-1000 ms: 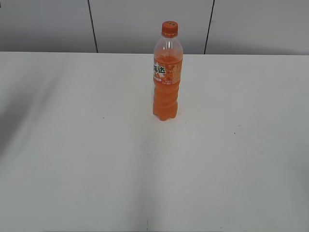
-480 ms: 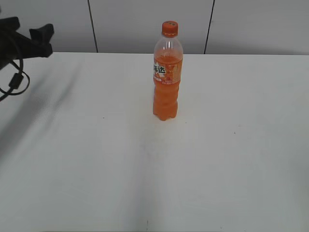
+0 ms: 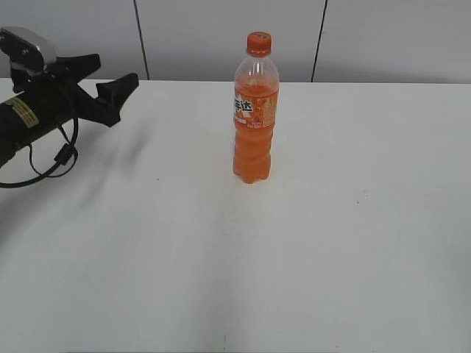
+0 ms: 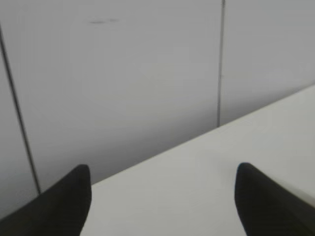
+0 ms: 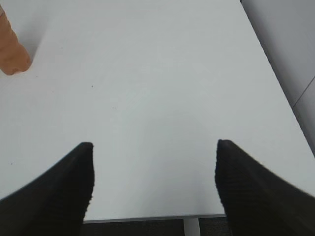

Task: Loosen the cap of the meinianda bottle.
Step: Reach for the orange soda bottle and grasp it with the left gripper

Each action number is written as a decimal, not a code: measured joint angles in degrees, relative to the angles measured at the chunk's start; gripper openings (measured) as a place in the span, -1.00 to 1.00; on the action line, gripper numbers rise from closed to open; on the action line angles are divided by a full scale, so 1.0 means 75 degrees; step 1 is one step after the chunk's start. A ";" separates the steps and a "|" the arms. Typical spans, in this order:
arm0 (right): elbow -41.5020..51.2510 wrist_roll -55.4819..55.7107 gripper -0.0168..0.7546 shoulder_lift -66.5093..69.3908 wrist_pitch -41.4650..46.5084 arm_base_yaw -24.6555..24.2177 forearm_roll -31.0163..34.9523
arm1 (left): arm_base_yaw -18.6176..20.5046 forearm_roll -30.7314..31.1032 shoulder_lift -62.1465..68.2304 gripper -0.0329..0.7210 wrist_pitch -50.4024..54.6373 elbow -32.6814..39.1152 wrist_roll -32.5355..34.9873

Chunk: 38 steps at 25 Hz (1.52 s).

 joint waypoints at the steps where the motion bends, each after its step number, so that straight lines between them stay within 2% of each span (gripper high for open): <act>1: 0.0000 0.0000 0.54 0.0000 0.0000 0.0000 0.0010 | 0.0000 0.0335 0.0063 0.53 -0.0083 0.0000 -0.0096; 6: 0.0000 0.0000 0.54 0.0000 0.0000 0.0000 0.0074 | -0.0029 0.1690 0.0398 0.53 -0.0172 0.0000 -0.0603; 11: 0.0000 0.0000 0.54 0.0000 0.0000 0.0000 0.0074 | -0.0391 0.1992 0.0716 0.53 -0.0186 -0.0006 -0.0697; 22: 0.0000 0.0000 0.54 0.0000 0.0000 0.0000 0.0074 | -0.1726 0.0771 0.1422 0.59 -0.0186 -0.0278 -0.0565; 38: 0.0000 0.0000 0.54 0.0000 0.0000 0.0000 0.0074 | -0.2915 0.0284 0.1645 0.60 -0.0067 -0.1453 -0.0527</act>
